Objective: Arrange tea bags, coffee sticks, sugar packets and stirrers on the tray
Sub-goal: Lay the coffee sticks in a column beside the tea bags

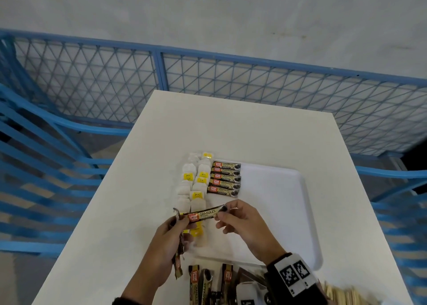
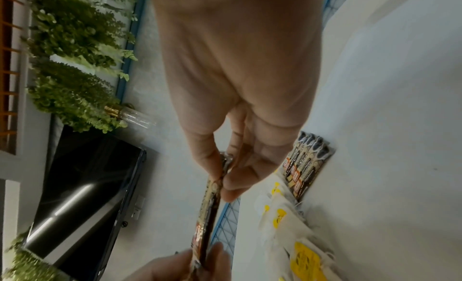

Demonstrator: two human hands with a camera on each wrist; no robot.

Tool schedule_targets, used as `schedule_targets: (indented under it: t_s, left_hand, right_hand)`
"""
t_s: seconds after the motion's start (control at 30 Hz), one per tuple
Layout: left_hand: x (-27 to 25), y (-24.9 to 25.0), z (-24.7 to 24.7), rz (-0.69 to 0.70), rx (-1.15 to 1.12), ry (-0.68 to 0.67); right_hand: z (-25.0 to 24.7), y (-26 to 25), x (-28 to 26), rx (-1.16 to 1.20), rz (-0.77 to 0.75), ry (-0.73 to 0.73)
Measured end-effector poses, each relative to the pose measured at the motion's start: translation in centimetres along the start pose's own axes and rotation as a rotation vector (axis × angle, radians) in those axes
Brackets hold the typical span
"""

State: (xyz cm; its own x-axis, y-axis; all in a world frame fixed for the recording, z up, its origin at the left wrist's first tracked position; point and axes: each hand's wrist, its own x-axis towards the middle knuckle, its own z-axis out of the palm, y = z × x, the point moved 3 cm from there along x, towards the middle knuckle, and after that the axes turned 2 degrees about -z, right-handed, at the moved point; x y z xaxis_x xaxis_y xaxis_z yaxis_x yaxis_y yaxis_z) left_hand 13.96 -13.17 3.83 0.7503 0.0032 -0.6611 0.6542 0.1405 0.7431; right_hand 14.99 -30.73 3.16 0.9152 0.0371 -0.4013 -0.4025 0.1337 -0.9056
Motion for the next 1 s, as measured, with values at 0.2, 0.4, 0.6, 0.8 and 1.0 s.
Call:
schedule_targets:
  t_s: [0.2,0.4,0.6,0.8,1.0]
  left_hand:
    - [0.0,0.3,-0.4,0.172,0.142,0.066]
    - [-0.1,0.4,-0.6,0.276,0.210,0.132]
    - [0.7,-0.3,-0.7,0.126,0.087,0.094]
    - [0.8,-0.3,-1.2,-0.004,-0.231,0.087]
    - [0.5,-0.1,-1.3,0.006,-0.192,0.019]
  right_hand:
    - [-0.8,0.7,-0.7,0.025,0.047,-0.019]
    - [-0.9,1.5,-0.4,0.005,0.049,0.018]
    - [-2.6,2.1,1.0,0.019,0.088,0.203]
    - [-5.2,3.9,3.8,0.018,0.194,0.416]
    - [-5.3,4.8,6.3,-0.256,0.195,0.479]
